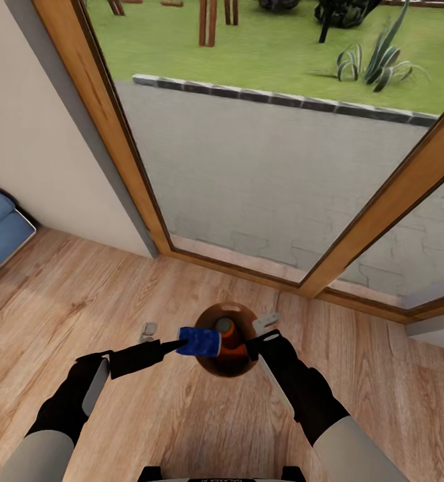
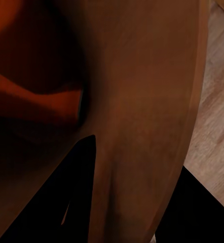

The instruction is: Put the three can of soda from the living room inside the tash can in the kitchen.

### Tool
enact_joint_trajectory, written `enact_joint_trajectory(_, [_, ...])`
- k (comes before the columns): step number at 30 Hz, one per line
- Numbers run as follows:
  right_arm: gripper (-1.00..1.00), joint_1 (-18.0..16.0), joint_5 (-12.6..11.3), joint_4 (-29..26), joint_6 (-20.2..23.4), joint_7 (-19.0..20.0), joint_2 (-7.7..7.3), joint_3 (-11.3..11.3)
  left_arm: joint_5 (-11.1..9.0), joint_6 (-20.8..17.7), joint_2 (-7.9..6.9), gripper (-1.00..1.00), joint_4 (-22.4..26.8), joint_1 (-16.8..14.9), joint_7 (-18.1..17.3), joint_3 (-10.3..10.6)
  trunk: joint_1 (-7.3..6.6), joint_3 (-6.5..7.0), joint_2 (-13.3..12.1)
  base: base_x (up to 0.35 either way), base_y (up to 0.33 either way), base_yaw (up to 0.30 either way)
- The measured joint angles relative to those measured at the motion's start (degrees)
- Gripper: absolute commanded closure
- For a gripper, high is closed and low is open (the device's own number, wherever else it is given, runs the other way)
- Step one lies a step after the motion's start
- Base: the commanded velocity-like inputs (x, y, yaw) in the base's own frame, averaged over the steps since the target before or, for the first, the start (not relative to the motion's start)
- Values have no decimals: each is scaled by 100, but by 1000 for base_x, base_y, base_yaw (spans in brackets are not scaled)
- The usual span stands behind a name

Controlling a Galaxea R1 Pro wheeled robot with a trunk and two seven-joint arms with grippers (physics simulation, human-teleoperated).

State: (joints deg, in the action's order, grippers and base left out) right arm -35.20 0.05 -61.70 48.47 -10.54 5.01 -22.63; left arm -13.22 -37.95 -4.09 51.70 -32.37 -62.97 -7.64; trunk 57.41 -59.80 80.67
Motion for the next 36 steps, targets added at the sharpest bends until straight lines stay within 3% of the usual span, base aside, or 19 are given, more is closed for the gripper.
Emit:
enact_joint_trajectory(8, [100, -1, 9, 246, 4, -4, -1, 1, 18, 26, 6, 100, 5, 1, 372, 166, 0, 0, 0, 0, 0, 0])
enact_joint_trajectory(18, [100, -2, 42, 123, 9, -12, -2, 1, 25, 47, 194, 100, 9, 1, 475, 187, 0, 0, 0, 0, 0, 0])
enact_joint_trajectory(36, [100, -2, 51, 107, 8, -10, -1, 1, -12, 14, 198, 100, 22, 2, 500, 171, 0, 0, 0, 0, 0, 0])
